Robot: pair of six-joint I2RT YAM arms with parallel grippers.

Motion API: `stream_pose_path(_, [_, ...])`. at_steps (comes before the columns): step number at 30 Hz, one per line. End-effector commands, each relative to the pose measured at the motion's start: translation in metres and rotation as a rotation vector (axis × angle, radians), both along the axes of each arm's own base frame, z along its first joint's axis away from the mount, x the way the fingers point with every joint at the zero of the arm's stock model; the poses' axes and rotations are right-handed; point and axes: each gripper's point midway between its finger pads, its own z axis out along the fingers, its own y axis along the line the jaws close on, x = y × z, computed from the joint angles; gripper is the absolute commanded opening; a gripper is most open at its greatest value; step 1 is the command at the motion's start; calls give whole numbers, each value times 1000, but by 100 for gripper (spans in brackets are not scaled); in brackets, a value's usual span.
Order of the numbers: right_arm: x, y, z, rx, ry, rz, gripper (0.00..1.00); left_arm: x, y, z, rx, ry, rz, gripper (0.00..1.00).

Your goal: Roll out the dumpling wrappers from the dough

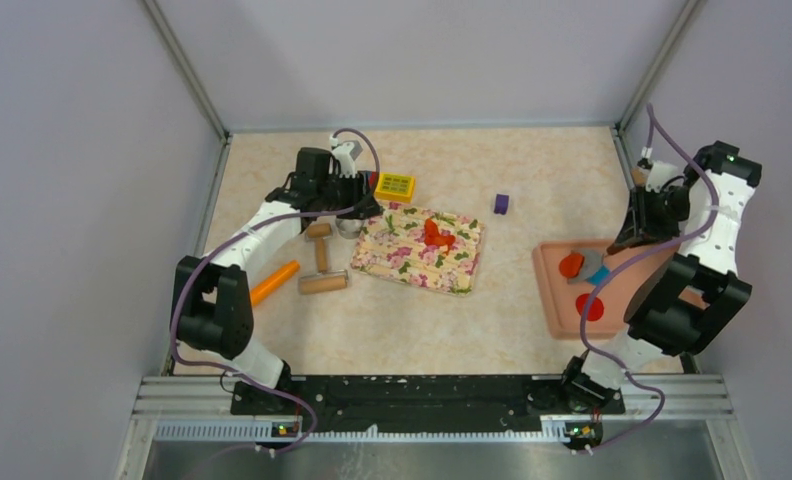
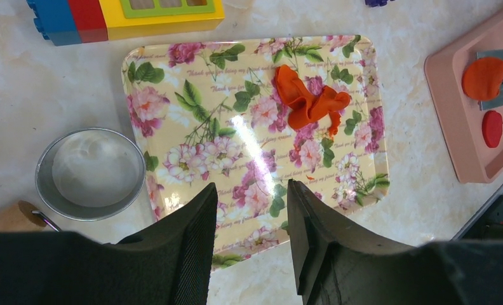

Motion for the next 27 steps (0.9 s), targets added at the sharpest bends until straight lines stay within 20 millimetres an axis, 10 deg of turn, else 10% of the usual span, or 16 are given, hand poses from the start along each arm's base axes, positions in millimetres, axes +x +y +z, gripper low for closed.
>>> stream_pose_path(1, [-7,-3,10,-45,43,-11,0,4,-5,24,-46,-68,-4,48])
stream_pose_path(27, [13,52,48,-127,-37,245,0,2,-6,22,-62,-62,-1,48])
